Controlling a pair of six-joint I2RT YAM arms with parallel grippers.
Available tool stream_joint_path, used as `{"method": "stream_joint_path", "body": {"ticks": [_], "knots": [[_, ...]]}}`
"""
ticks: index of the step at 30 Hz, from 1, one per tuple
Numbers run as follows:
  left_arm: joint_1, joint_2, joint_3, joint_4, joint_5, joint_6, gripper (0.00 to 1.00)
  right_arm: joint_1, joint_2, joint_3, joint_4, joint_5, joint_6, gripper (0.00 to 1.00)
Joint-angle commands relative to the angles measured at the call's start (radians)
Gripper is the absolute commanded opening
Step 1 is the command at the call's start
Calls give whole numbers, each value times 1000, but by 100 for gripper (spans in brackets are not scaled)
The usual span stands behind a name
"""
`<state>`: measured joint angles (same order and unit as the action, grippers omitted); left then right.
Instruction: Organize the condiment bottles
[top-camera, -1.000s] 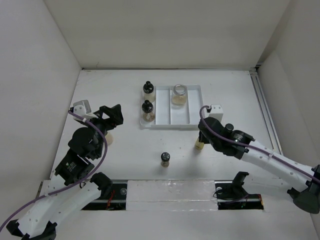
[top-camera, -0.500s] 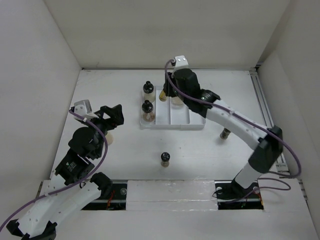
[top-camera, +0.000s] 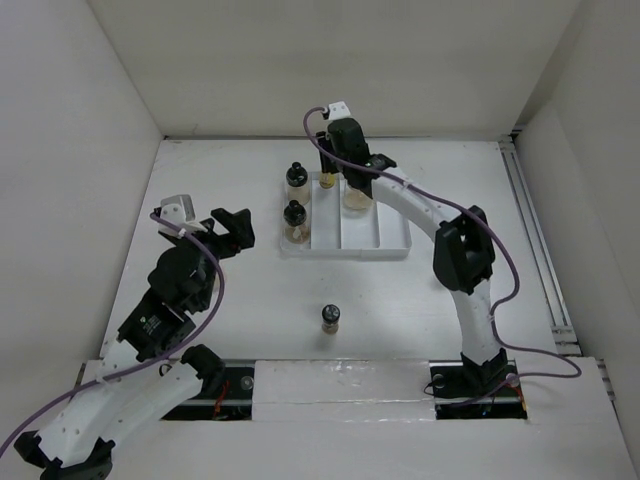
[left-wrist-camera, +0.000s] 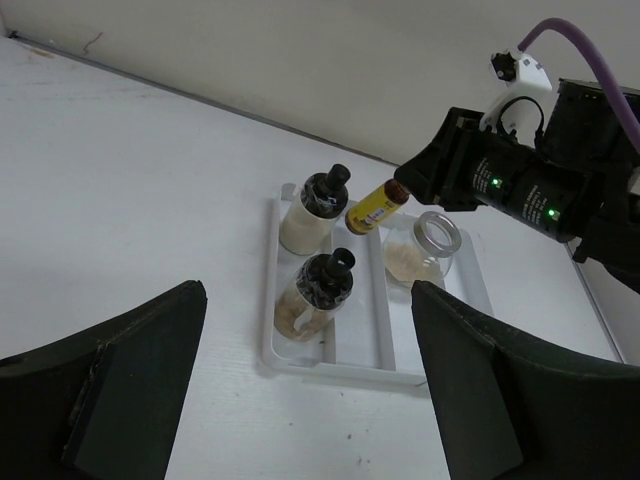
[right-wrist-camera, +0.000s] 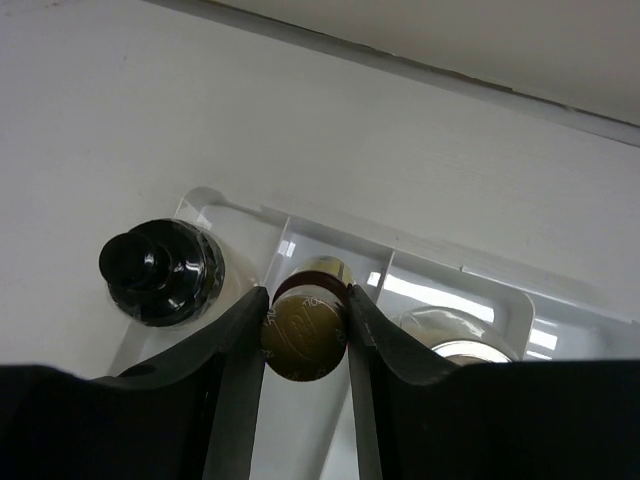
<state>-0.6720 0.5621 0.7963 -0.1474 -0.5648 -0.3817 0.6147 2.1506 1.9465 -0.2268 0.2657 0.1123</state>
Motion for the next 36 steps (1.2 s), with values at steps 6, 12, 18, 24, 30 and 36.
{"method": "stream_joint_path", "body": {"ticks": [6, 12, 18, 24, 30, 36], "knots": [[2, 7, 9, 25, 5, 21, 79, -6, 61, 97, 138, 9, -30, 27], [2, 25, 18, 25, 5, 21, 79, -6, 72, 97, 138, 18, -30, 29], [2, 45, 18, 16, -6, 21, 79, -6, 60, 78, 147, -3, -30, 60], [2, 30, 27, 5, -40, 1, 79, 16, -55, 40, 147, -22, -30, 75], [2, -128, 7, 25, -151, -20, 79, 80, -251, -119, 202, -255, -75, 77], [2, -264, -26, 52, -217, -29, 79, 174, -226, -199, 242, -658, -80, 74]]}}
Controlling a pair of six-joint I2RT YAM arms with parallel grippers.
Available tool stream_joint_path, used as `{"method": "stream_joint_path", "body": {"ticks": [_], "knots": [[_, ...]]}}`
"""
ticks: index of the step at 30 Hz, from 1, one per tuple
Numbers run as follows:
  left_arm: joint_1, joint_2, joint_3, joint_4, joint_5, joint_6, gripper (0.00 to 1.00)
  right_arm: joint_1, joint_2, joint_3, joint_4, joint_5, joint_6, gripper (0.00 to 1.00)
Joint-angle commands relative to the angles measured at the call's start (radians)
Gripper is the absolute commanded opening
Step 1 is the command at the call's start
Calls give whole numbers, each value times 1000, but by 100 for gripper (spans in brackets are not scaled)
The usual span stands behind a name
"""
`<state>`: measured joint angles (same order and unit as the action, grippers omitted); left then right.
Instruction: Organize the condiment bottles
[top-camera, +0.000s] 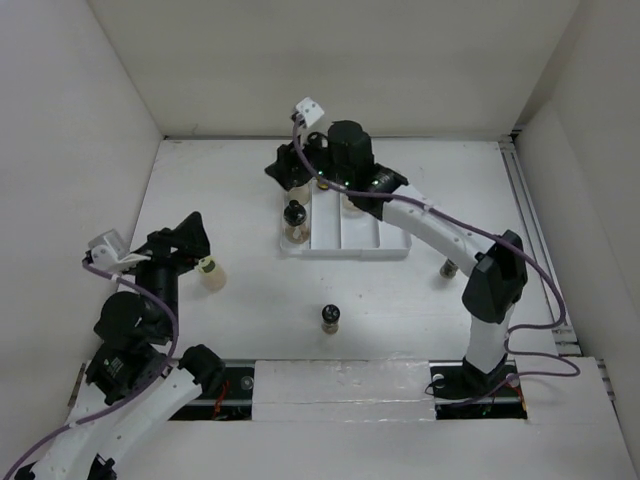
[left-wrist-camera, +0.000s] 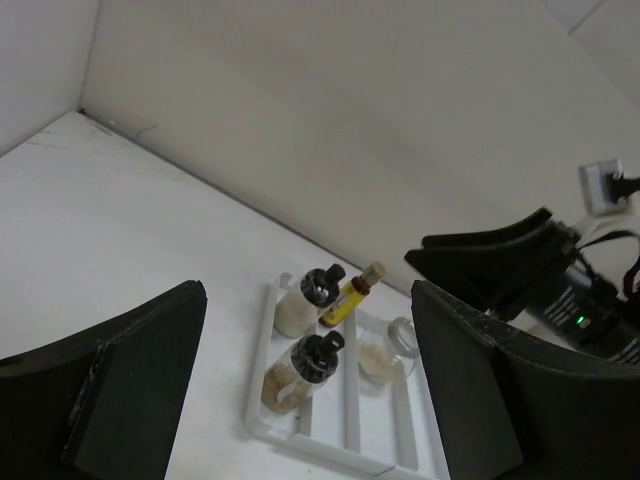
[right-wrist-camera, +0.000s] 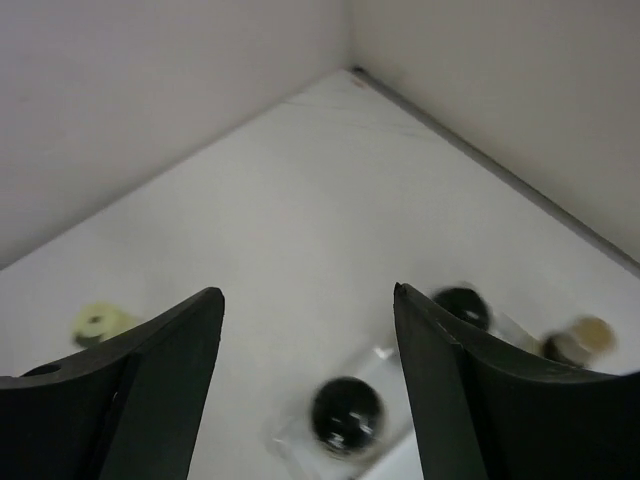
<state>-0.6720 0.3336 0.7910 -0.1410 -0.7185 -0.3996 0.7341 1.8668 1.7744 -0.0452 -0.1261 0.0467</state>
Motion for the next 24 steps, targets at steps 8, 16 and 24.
{"method": "stream_joint_path", "body": {"ticks": [8, 16, 24], "knots": [[2, -139, -30, 78, -88, -21, 79, 235, 284, 134, 19, -307, -30, 80], [2, -142, -30, 69, -88, -21, 79, 321, 413, 296, -99, -202, -111, 87], [2, -122, -30, 69, -56, -12, 79, 375, 569, 424, -122, -116, -120, 88]]}}
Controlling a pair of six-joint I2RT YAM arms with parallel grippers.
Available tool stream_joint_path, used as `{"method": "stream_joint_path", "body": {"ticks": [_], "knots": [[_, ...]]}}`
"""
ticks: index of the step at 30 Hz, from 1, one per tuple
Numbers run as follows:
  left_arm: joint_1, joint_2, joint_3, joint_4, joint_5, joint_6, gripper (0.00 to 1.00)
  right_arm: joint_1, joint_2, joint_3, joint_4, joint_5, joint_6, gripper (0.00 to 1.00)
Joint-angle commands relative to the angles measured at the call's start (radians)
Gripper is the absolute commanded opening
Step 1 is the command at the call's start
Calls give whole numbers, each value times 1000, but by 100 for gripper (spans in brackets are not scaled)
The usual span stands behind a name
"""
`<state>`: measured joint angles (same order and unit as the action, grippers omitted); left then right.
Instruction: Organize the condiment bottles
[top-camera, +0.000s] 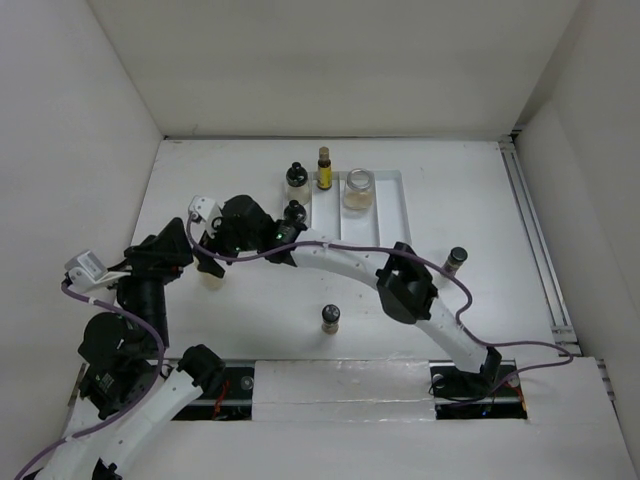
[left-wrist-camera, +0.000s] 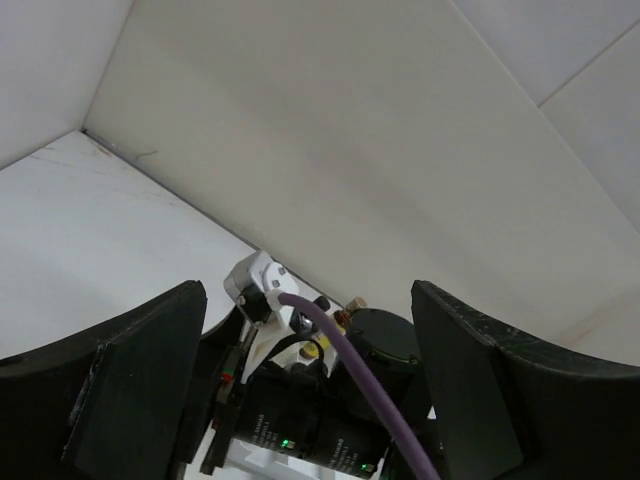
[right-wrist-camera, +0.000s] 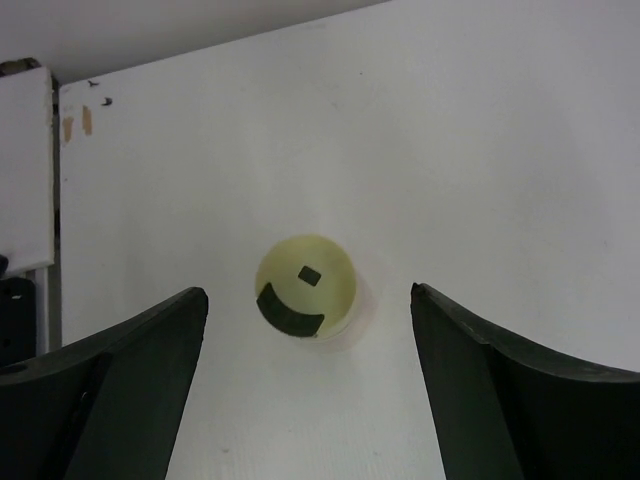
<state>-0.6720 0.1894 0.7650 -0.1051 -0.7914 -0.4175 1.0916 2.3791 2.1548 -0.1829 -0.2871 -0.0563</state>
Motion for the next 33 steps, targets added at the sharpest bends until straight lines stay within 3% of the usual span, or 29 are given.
{"method": "stream_joint_path", "body": {"ticks": [1, 10, 14, 18, 20, 27, 33], "knots": [[2, 22, -4, 33, 17, 6, 79, 17, 66, 59, 25, 54, -17, 87], [2, 31, -4, 33, 46, 6, 79, 37, 141, 157, 37, 109, -8, 84], [2, 31, -4, 33, 55, 6, 79, 37, 138, 114, 101, 138, 30, 70], [2, 41, -4, 33, 66, 6, 79, 37, 83, -9, 269, 147, 99, 58], [2, 51, -4, 33, 66, 6, 79, 47, 63, -36, 310, 147, 114, 57], [2, 61, -4, 33, 66, 6, 79, 36, -147, -186, 434, 209, 127, 53], [2, 61, -4, 33, 66, 16, 79, -129, -434, -375, 530, 247, 167, 52]]}}
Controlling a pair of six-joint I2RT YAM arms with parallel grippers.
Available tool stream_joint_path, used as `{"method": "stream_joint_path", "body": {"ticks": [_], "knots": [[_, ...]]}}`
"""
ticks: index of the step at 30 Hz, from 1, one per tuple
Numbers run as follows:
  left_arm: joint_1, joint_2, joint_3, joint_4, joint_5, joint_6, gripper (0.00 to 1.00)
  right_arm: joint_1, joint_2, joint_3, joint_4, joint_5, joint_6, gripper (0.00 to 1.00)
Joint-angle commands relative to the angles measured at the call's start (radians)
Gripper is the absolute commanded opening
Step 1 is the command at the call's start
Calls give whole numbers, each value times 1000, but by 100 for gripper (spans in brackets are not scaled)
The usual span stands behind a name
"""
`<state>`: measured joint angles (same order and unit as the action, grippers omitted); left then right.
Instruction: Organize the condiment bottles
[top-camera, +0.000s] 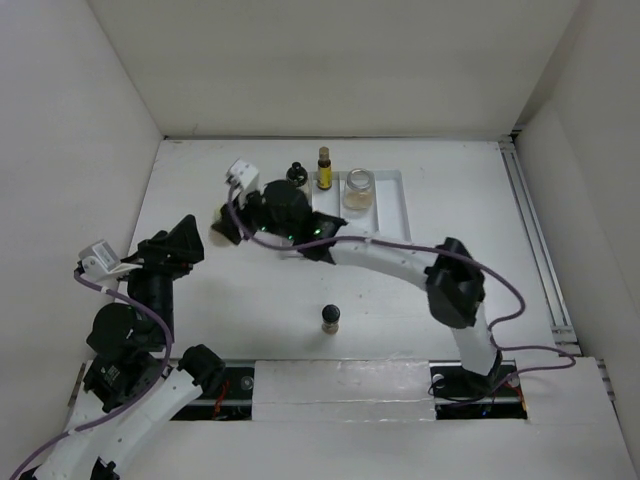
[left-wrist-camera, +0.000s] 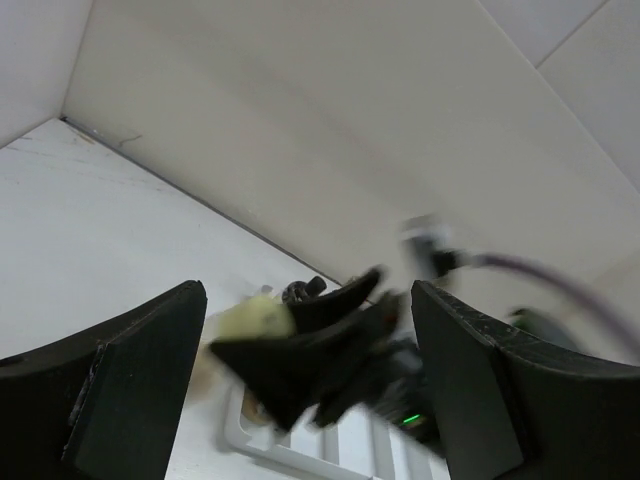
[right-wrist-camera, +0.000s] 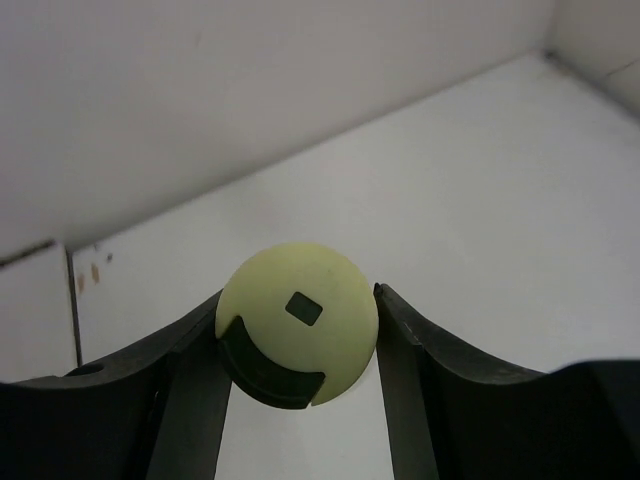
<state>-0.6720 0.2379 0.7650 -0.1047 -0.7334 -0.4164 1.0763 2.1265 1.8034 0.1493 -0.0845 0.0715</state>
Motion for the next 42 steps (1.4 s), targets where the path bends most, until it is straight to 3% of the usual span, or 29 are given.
{"method": "stream_joint_path", "body": {"ticks": [1, 8, 18, 33, 42], "knots": [[2, 12, -4, 33, 17, 14, 79, -143, -215, -79, 197, 45, 48, 52], [2, 141, 5, 33, 133, 45, 79, -432, -427, -281, 159, 250, 80, 51], [2, 419, 79, -32, 284, 70, 79, -691, -381, -401, 62, 373, 114, 51], [2, 472, 88, -41, 299, 79, 79, -780, -208, -394, 53, 258, 177, 51], [2, 482, 88, -41, 290, 79, 79, -780, -143, -372, 44, 268, 186, 54]]}}
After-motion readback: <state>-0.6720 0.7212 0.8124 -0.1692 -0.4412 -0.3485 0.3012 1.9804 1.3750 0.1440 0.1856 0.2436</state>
